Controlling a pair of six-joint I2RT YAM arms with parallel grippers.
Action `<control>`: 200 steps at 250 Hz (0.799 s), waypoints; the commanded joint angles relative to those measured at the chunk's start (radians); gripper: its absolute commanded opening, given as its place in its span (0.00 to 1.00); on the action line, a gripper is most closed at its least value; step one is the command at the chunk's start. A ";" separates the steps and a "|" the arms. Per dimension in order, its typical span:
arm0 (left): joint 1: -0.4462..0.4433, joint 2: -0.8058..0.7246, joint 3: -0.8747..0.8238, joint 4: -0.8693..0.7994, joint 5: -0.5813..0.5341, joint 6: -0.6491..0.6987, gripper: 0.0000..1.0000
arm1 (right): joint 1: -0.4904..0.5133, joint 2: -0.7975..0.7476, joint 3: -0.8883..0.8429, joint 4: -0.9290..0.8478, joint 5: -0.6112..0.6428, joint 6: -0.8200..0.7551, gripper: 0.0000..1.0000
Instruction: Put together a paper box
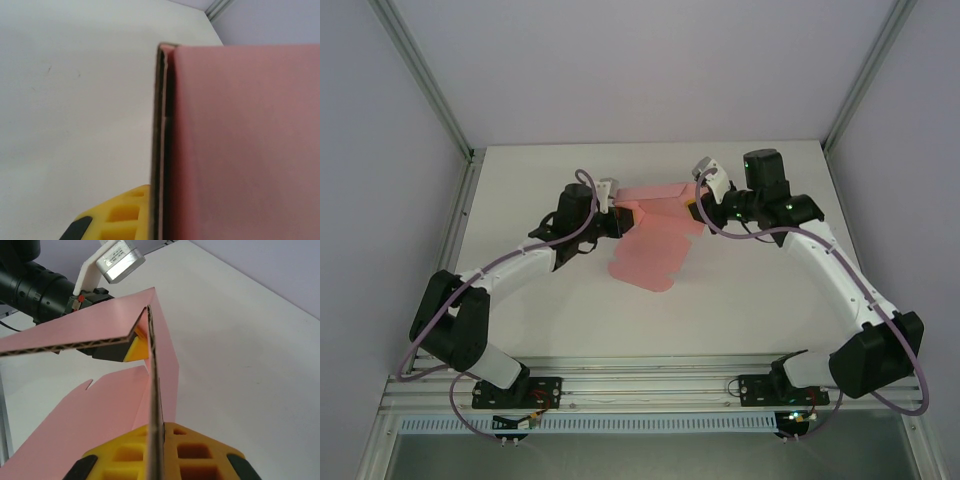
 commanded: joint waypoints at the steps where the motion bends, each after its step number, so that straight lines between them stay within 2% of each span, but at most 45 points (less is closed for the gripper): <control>1: -0.013 -0.016 0.001 0.252 0.069 -0.032 0.16 | 0.025 0.029 0.019 -0.077 -0.123 0.044 0.01; 36: -0.012 -0.026 -0.023 0.297 0.038 -0.033 0.21 | 0.025 0.038 0.043 -0.123 -0.154 0.030 0.00; 61: -0.010 -0.020 -0.010 0.278 0.047 -0.022 0.13 | 0.026 0.045 0.054 -0.130 -0.142 0.046 0.00; 80: -0.011 -0.010 -0.004 0.283 0.063 -0.019 0.13 | 0.025 0.040 0.045 -0.120 -0.170 0.040 0.00; 111: -0.011 0.012 -0.019 0.356 0.129 -0.014 0.24 | 0.025 0.045 0.049 -0.128 -0.200 0.041 0.00; 148: -0.009 0.031 -0.044 0.460 0.183 -0.025 0.26 | 0.025 0.050 0.051 -0.135 -0.226 0.034 0.00; 174: -0.009 0.022 -0.053 0.461 0.163 -0.007 0.28 | 0.024 0.042 0.044 -0.124 -0.251 0.029 0.00; 200: -0.009 -0.001 -0.091 0.483 0.093 0.022 0.29 | 0.018 0.029 0.043 -0.127 -0.281 0.023 0.00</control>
